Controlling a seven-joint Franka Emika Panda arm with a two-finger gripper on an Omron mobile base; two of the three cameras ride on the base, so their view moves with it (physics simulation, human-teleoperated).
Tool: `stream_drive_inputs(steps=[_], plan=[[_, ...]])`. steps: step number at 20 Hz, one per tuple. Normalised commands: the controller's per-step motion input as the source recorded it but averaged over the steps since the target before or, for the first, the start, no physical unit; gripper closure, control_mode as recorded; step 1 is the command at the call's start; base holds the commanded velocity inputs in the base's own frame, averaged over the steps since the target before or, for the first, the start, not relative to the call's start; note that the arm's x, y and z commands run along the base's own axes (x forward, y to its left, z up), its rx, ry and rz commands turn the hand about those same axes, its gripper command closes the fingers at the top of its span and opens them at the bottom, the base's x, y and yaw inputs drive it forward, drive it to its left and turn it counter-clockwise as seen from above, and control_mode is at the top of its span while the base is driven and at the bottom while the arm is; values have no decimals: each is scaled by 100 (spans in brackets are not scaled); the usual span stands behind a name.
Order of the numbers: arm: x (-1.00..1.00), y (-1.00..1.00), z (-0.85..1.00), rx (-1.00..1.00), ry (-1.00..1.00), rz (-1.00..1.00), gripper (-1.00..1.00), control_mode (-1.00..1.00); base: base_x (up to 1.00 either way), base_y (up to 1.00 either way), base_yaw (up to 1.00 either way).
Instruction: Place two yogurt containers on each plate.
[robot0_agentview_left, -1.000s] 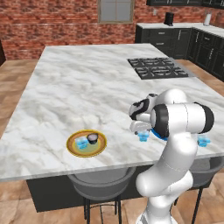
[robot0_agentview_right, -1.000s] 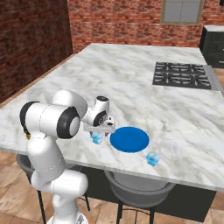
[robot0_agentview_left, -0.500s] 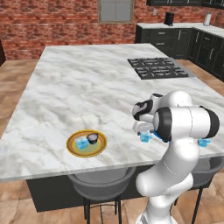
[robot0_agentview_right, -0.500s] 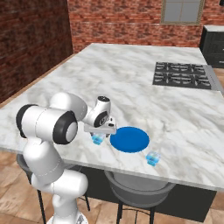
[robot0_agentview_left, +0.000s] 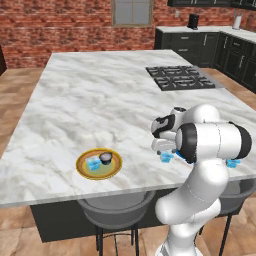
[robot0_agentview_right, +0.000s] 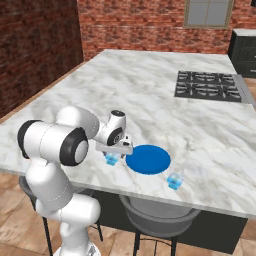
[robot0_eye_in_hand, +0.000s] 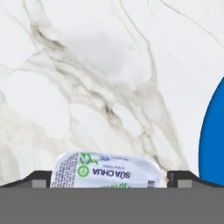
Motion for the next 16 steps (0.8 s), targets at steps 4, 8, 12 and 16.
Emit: stream_drive_inputs(steps=[4, 8, 12, 16], plan=[[-13, 0, 0, 0, 6, -9, -100, -100, 0, 0, 0], [-10, 0, -4, 0, 7, -8, -100, -100, 0, 0, 0], [0, 0, -9, 0, 4, -1, -100, -100, 0, 0, 0], [0, 0, -14, 0, 4, 0, -100, -100, 0, 0, 0]])
